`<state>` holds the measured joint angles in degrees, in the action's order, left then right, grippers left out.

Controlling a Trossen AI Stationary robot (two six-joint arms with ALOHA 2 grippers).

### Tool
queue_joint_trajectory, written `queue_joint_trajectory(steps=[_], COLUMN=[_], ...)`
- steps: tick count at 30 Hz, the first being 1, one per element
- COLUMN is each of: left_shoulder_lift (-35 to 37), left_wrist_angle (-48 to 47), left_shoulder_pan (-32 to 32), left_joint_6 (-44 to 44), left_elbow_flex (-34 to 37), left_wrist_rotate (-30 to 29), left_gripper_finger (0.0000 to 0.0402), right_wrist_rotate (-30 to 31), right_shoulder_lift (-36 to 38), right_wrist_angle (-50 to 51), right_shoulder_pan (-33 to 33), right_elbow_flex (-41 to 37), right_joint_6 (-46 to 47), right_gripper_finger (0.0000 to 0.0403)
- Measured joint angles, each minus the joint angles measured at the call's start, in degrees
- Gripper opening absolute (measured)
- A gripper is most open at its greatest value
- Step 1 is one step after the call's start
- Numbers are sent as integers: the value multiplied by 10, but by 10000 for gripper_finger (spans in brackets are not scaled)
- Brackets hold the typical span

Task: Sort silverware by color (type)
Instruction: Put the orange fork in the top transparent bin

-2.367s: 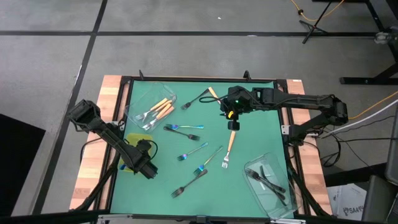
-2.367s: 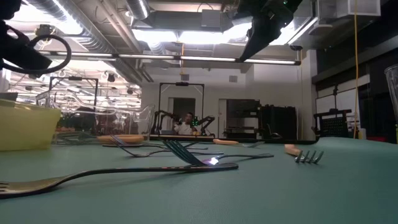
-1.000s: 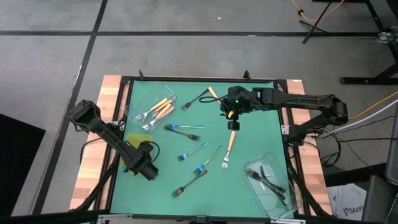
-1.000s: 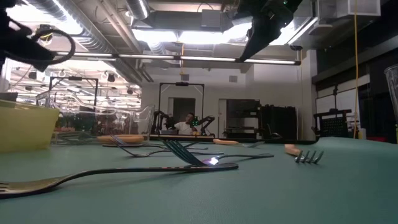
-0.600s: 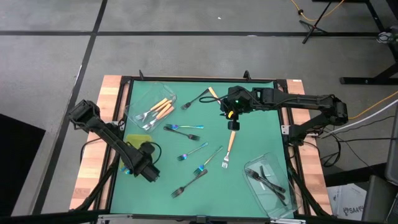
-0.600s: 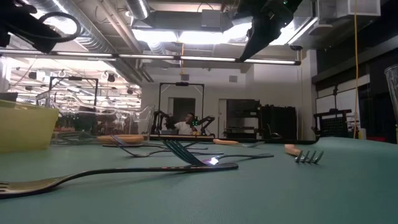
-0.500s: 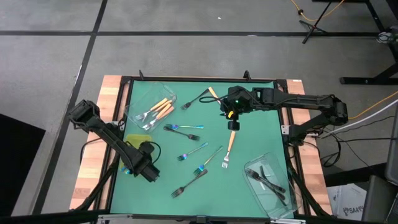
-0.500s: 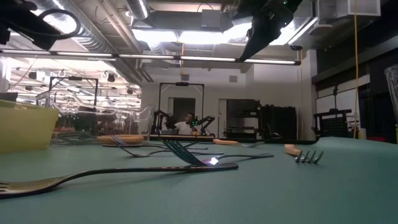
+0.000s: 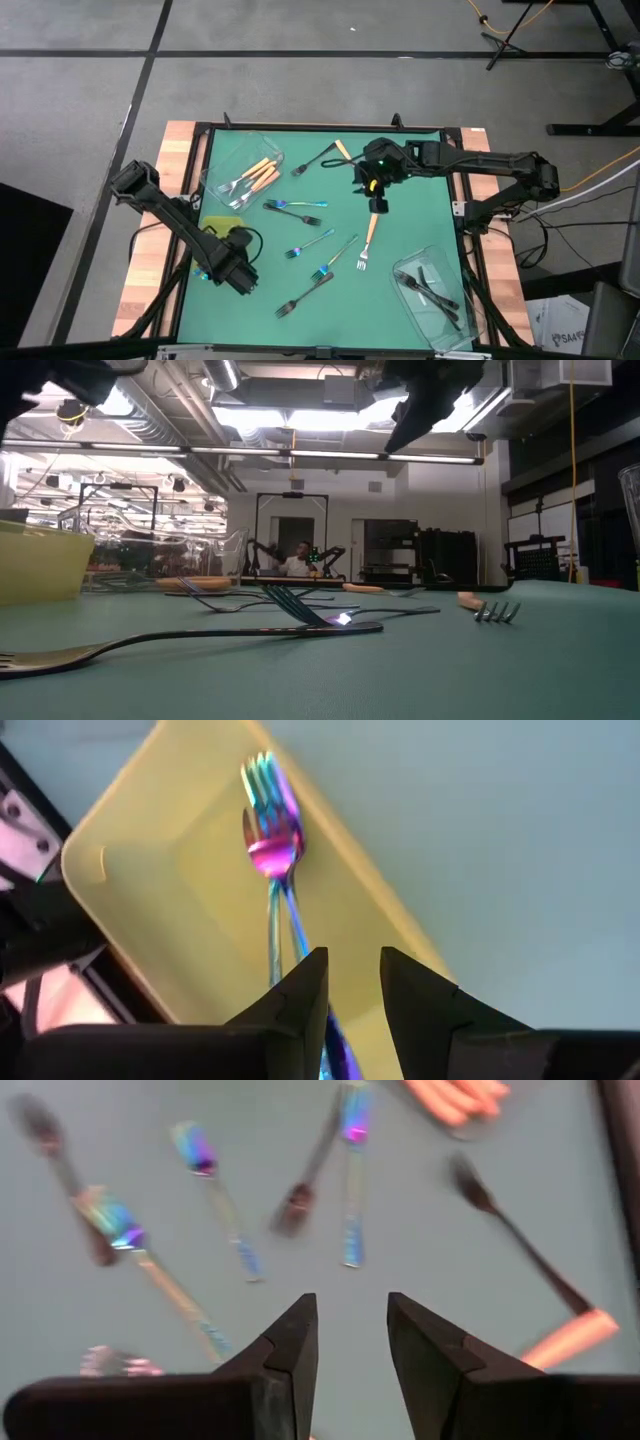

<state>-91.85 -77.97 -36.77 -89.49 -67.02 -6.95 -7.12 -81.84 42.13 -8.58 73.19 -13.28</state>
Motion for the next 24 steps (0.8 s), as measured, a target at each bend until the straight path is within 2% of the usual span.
queue_joint_trajectory(steps=[4,7,15,24], left_shoulder_lift=[0,0,0,0], left_wrist_angle=[1,7,28,38], left_shoulder_pan=[0,0,0,1], left_joint_6=[0,0,1,1], left_elbow_flex=[-17,-26,-35,-35], left_wrist_rotate=[-49,-94,-215,-272], left_gripper_finger=[88,88,88,88], right_wrist_rotate=[-65,-87,-84,-84], right_shoulder_lift=[0,0,0,-4], right_wrist_angle=[0,0,0,14], right_shoulder_pan=[0,5,65,121], right_elbow_flex=[0,0,0,0], right_joint_6=[-13,-21,-71,-95], right_gripper_finger=[113,113,113,113])
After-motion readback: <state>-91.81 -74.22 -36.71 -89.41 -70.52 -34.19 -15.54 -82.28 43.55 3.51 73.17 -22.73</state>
